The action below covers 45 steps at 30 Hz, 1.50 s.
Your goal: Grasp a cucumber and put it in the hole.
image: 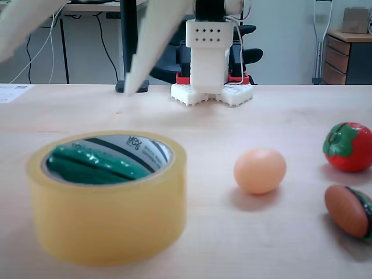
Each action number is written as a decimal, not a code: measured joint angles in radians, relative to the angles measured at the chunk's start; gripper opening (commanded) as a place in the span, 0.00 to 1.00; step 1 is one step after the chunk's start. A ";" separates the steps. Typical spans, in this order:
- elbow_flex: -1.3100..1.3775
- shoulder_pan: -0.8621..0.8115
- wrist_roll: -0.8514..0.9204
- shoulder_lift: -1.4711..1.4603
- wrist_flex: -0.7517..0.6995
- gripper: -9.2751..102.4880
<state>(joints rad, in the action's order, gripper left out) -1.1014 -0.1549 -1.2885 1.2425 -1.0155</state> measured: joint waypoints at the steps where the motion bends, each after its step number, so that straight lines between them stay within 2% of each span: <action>1: 0.000 0.000 -0.006 0.000 0.000 0.49; 19: 0.000 0.002 -0.014 0.000 0.000 0.48; 29: -0.015 0.002 -0.014 0.069 -0.066 0.43; 45: -0.592 -0.038 -0.014 0.675 -0.067 0.24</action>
<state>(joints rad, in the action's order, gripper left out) -1.6935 -0.1933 -1.3023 1.9175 -1.0830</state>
